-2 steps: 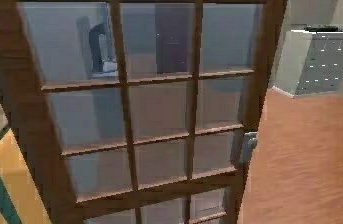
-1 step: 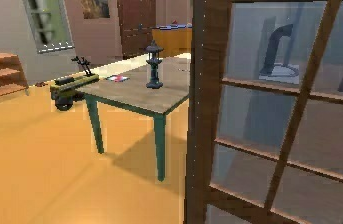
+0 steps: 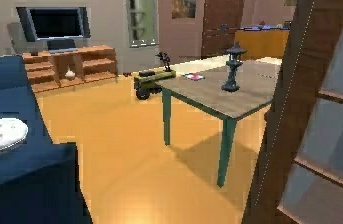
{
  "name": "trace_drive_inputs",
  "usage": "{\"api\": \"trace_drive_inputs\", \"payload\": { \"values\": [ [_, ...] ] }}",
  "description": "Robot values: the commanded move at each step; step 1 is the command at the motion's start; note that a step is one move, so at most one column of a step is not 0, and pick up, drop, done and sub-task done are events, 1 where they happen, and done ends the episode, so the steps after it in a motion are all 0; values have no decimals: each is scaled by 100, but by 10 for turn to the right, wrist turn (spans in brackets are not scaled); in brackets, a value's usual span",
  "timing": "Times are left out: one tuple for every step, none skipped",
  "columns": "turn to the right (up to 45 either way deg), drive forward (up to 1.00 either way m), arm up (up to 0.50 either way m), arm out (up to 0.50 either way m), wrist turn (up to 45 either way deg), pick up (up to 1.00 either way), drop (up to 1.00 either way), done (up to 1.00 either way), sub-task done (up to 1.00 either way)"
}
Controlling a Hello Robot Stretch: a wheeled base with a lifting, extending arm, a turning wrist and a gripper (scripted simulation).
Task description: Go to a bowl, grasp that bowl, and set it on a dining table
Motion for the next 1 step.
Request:
{"api": "trace_drive_inputs", "payload": {
  "values": [
    [0, 95, 0, 0, 0, 0, 0, 0, 0]
  ]
}}
